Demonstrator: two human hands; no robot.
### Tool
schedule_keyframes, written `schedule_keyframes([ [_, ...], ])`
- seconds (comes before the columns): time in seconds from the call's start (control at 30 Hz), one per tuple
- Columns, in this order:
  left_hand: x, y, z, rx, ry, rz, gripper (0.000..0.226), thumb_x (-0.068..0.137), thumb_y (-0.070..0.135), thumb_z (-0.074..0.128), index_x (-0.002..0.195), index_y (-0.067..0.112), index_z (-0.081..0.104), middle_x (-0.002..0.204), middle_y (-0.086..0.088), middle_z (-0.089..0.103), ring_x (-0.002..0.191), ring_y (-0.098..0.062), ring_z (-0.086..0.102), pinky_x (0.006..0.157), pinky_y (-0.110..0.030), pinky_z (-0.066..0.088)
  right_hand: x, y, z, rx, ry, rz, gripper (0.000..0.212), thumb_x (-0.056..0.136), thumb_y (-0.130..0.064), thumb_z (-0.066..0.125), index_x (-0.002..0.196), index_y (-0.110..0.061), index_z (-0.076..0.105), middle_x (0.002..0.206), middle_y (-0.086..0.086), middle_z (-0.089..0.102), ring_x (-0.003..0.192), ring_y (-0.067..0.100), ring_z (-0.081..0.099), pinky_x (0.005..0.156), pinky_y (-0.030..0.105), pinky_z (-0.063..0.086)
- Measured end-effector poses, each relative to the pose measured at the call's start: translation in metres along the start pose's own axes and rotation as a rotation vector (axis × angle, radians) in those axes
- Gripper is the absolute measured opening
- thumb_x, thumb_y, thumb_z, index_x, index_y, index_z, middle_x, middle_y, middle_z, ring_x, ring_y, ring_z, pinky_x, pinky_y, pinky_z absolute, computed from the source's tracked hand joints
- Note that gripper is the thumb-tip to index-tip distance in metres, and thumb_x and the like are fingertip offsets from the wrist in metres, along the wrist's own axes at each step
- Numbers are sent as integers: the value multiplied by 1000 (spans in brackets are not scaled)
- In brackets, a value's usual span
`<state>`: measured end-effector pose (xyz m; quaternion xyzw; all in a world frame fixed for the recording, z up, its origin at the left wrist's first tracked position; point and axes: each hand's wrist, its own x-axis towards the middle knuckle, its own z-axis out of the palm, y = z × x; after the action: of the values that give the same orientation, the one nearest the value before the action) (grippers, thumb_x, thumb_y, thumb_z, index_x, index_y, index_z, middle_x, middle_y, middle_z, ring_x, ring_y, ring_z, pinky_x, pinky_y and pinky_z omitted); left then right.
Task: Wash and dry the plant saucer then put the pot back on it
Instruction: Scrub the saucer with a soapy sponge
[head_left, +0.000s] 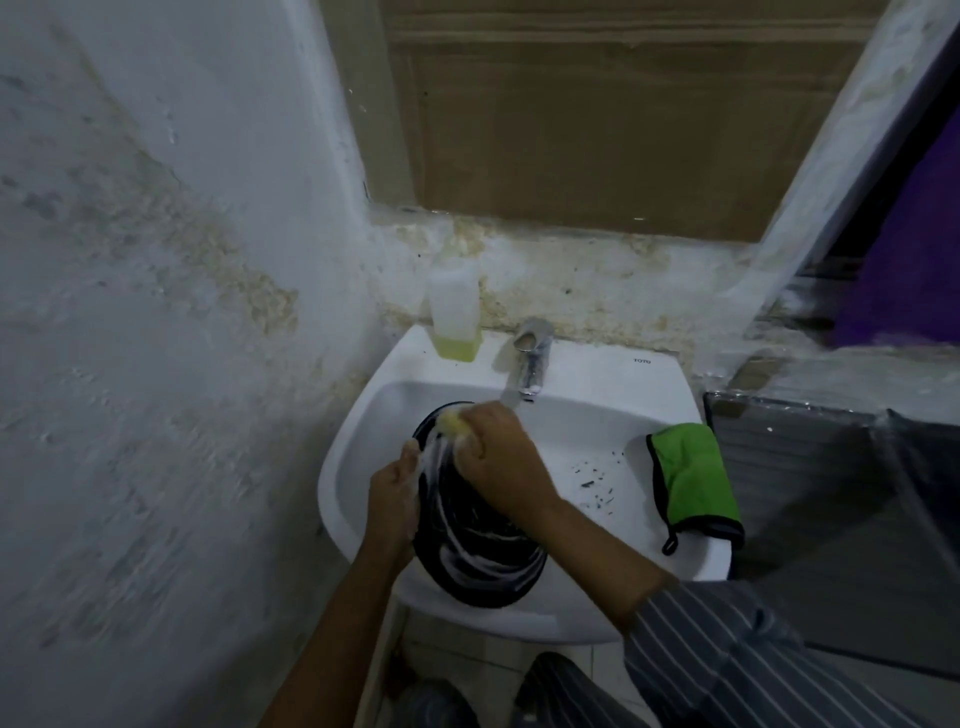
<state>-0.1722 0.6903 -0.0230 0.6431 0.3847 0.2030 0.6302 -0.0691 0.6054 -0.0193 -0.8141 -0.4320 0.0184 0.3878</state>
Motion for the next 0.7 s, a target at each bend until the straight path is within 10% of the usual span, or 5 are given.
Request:
schedule_keyframes([
  [0.13,-2,3,3,2,-35,26,32,100,24,38,77,19,59,75,-3,62,67,-11,61,69,-31,48,7,0,-1,-14,-27,-169,30,90,-14,49,116,-3,59,111,15,61,102,29,54,87,36,41],
  [0.33,-10,0,-6,-141,62,85,34,98,30,41,81,16,67,77,-1,68,68,-8,66,58,-14,54,18,63,-33,104,-84,345,51,98,-46,27,104,-6,59,102,16,62,93,29,57,69,26,32],
  [0.57,-10,-10,-8,-347,198,-130,40,95,39,45,107,7,66,99,-10,68,92,-27,63,86,-39,51,-40,75,-12,287,91,637,57,88,-55,33,112,-7,55,105,9,61,94,25,57,70,26,35],
  [0.7,-2,-20,-14,-385,225,-191,40,93,43,47,111,10,63,96,-5,67,86,-23,63,79,-35,50,-58,80,-15,1112,99,1061,31,99,-36,40,125,-19,46,124,16,54,99,32,57,74,41,56],
])
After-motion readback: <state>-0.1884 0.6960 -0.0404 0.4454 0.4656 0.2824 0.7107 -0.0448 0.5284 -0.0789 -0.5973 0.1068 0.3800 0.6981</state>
